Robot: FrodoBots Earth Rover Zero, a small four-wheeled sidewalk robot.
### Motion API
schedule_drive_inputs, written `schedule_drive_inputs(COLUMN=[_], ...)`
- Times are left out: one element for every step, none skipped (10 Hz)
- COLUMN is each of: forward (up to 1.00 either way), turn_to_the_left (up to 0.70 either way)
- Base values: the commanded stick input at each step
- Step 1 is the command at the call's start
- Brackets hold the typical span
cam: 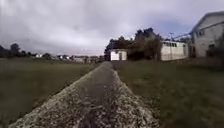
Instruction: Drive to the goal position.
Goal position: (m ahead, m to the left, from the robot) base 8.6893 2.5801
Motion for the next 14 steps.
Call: schedule_drive_inputs(forward=[0.99, 0.99, 0.99, 0.99, 0.99, 0.99, 0.99, 0.99, 0.99, 0.99, 0.99, 0.99, 0.99, 0.99], turn_to_the_left=[0.03, 0.09, 0.20, 0.24, 0.20, 0.05, 0.00, 0.00, 0.00, 0.00, 0.00, 0.00, 0.00, 0.00])
